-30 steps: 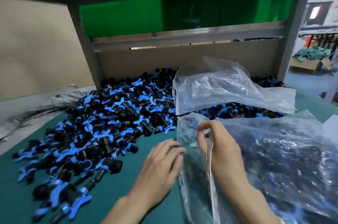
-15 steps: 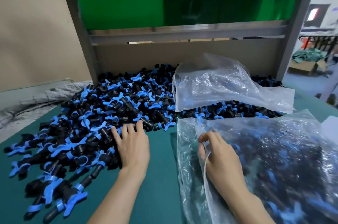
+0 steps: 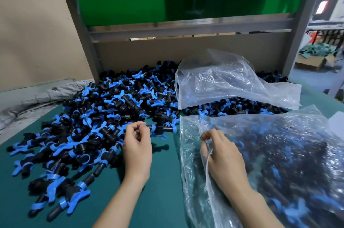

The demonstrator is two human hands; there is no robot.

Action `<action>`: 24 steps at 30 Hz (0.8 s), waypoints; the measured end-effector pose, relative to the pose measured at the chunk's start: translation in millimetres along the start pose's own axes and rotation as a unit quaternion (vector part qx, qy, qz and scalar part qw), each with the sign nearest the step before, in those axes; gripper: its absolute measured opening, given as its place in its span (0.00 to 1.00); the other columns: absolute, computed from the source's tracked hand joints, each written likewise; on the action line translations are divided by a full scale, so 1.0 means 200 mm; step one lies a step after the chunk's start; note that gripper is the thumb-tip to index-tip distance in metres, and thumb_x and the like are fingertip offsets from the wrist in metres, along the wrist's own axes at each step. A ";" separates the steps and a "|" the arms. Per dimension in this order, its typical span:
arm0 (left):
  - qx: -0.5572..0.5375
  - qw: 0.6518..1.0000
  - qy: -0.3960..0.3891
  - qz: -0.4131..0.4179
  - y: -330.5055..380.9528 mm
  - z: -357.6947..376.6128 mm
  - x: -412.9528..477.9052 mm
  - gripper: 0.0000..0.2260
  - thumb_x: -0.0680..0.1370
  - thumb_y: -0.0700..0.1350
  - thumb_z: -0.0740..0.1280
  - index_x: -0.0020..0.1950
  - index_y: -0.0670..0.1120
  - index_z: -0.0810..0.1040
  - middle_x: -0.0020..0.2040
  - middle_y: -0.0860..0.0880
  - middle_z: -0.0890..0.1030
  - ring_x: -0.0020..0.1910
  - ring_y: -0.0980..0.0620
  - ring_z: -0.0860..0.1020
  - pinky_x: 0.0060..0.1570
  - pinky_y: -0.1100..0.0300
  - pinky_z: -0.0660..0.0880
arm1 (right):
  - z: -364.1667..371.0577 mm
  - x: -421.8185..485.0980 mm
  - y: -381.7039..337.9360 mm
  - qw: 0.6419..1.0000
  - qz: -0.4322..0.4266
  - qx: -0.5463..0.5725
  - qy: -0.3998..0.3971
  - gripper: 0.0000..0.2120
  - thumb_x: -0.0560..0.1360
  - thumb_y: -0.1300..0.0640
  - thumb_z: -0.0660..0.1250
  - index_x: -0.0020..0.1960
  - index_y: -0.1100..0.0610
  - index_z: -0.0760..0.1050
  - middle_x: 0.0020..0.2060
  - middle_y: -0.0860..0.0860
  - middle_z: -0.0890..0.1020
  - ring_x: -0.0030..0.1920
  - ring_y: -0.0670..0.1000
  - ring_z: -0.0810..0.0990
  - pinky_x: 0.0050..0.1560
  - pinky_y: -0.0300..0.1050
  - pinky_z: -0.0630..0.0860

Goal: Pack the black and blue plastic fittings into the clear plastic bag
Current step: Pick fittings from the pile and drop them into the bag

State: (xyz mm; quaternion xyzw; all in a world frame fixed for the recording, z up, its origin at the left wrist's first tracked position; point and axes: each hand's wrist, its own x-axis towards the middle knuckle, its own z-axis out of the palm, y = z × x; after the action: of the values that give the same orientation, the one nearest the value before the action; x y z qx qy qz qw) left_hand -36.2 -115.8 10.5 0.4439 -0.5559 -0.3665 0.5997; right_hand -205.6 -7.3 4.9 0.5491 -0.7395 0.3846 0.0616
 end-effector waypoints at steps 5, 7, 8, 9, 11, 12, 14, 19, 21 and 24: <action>-0.119 0.980 -0.019 -0.156 0.01 0.04 -0.05 0.11 0.81 0.48 0.61 0.40 0.47 0.73 0.30 0.59 0.74 0.34 0.55 0.72 0.41 0.58 0.69 | 0.00 -0.01 0.00 1.000 0.005 0.008 -0.001 0.02 0.78 0.54 0.65 0.50 0.49 0.72 0.47 0.44 0.79 0.40 0.53 0.78 0.39 0.50 0.71; -0.172 0.964 -0.036 -0.198 0.01 0.05 -0.06 0.10 0.82 0.47 0.62 0.42 0.45 0.74 0.33 0.54 0.75 0.34 0.54 0.72 0.42 0.58 0.70 | 0.01 -0.01 0.00 1.000 0.004 0.010 0.002 0.02 0.78 0.54 0.66 0.50 0.49 0.73 0.47 0.44 0.79 0.41 0.53 0.78 0.40 0.51 0.73; -0.199 0.956 -0.041 -0.212 0.02 0.05 -0.05 0.09 0.82 0.46 0.63 0.43 0.44 0.75 0.34 0.53 0.75 0.33 0.55 0.73 0.41 0.59 0.71 | 0.01 -0.01 0.00 1.000 0.005 0.010 0.003 0.03 0.78 0.54 0.66 0.50 0.49 0.73 0.48 0.44 0.79 0.41 0.53 0.78 0.40 0.51 0.73; -0.219 0.949 -0.050 -0.222 0.02 0.05 -0.05 0.08 0.82 0.44 0.63 0.44 0.44 0.75 0.34 0.52 0.76 0.33 0.56 0.74 0.40 0.60 0.73 | 0.01 -0.01 0.00 1.000 0.005 0.010 0.002 0.03 0.78 0.54 0.66 0.50 0.49 0.73 0.48 0.43 0.79 0.41 0.53 0.78 0.40 0.50 0.73; -0.223 0.946 -0.080 -0.221 0.02 0.06 -0.05 0.07 0.82 0.43 0.62 0.48 0.43 0.77 0.35 0.52 0.78 0.34 0.58 0.75 0.39 0.62 0.75 | 0.01 -0.01 0.00 1.000 0.005 0.009 0.002 0.02 0.78 0.54 0.65 0.51 0.49 0.72 0.48 0.44 0.79 0.41 0.53 0.78 0.41 0.51 0.73; -0.213 0.949 -0.095 -0.213 0.02 0.07 -0.06 0.06 0.83 0.42 0.62 0.50 0.43 0.77 0.36 0.51 0.79 0.34 0.58 0.76 0.40 0.62 0.75 | 0.01 -0.01 0.01 1.000 0.004 0.010 0.002 0.02 0.79 0.54 0.65 0.51 0.49 0.72 0.48 0.44 0.79 0.41 0.53 0.78 0.41 0.51 0.73; -0.179 0.959 -0.115 -0.186 0.00 0.08 -0.06 0.06 0.82 0.40 0.61 0.53 0.44 0.78 0.38 0.50 0.81 0.36 0.59 0.78 0.40 0.62 0.76 | 0.01 -0.01 0.01 1.000 0.002 0.013 0.004 0.02 0.79 0.54 0.65 0.50 0.49 0.72 0.47 0.44 0.79 0.41 0.53 0.77 0.40 0.50 0.72; -0.103 0.977 -0.148 -0.112 -0.03 0.08 -0.07 0.06 0.81 0.40 0.63 0.53 0.48 0.79 0.41 0.53 0.84 0.40 0.59 0.80 0.41 0.63 0.78 | 0.01 -0.01 0.00 1.000 0.004 0.013 0.004 0.02 0.79 0.54 0.65 0.50 0.49 0.73 0.47 0.44 0.79 0.41 0.52 0.77 0.41 0.49 0.70; -0.095 0.979 -0.151 -0.099 -0.03 0.08 -0.07 0.06 0.81 0.40 0.64 0.52 0.49 0.79 0.41 0.52 0.83 0.40 0.59 0.79 0.41 0.64 0.78 | 0.01 -0.01 0.01 1.000 0.005 0.013 0.000 0.02 0.79 0.54 0.65 0.51 0.49 0.73 0.48 0.44 0.79 0.41 0.52 0.77 0.41 0.49 0.70; -0.098 0.980 -0.149 -0.091 -0.03 0.08 -0.08 0.06 0.81 0.39 0.64 0.52 0.48 0.79 0.41 0.53 0.84 0.39 0.59 0.79 0.41 0.65 0.78 | 0.01 -0.01 0.01 1.000 0.007 0.012 -0.003 0.02 0.79 0.53 0.64 0.51 0.49 0.72 0.48 0.44 0.78 0.40 0.52 0.77 0.41 0.49 0.70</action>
State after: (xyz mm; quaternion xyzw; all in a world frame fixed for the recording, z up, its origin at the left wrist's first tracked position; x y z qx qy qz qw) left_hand -53.9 -105.2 -0.2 0.3718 -0.5580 -0.5342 0.5148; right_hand -205.7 -6.9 1.5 0.5462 -0.7387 0.3919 0.0499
